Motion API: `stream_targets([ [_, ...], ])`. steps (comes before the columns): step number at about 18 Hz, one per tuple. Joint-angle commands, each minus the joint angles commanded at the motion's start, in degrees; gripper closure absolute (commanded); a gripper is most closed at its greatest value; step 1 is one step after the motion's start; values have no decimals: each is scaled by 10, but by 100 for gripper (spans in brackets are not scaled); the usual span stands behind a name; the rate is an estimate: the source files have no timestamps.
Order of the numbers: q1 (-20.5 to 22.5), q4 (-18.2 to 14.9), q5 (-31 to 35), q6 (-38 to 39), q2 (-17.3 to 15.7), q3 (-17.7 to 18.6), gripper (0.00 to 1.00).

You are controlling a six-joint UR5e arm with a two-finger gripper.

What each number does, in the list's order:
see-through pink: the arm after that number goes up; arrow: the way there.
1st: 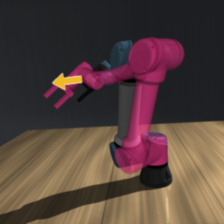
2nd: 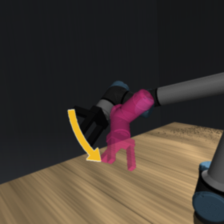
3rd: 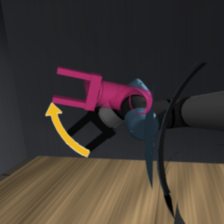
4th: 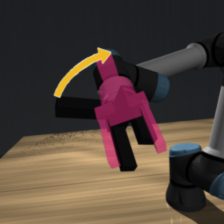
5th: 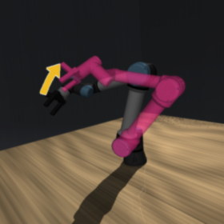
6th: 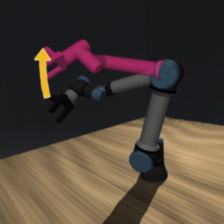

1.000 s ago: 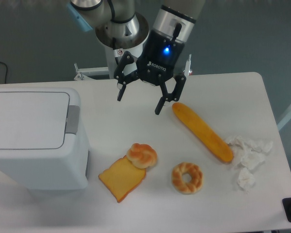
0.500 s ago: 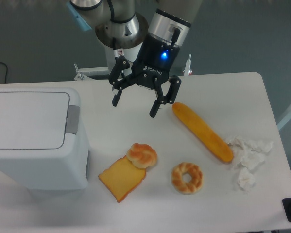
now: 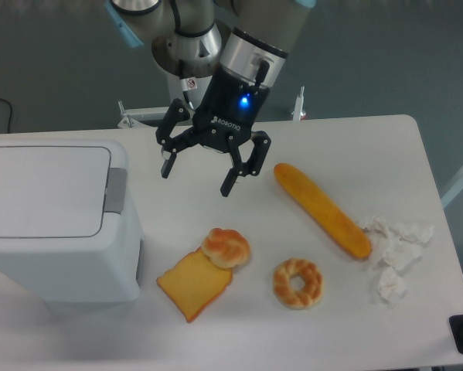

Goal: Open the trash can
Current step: 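Lower the gripper onto the trash can lid's raised edge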

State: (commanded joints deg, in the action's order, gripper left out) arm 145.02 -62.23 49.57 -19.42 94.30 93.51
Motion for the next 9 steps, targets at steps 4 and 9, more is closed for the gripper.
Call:
stream_targets([
  [4,-12,2,1,-1,5,4,0],
  [9,-18,2,2,-1,5,6,0],
])
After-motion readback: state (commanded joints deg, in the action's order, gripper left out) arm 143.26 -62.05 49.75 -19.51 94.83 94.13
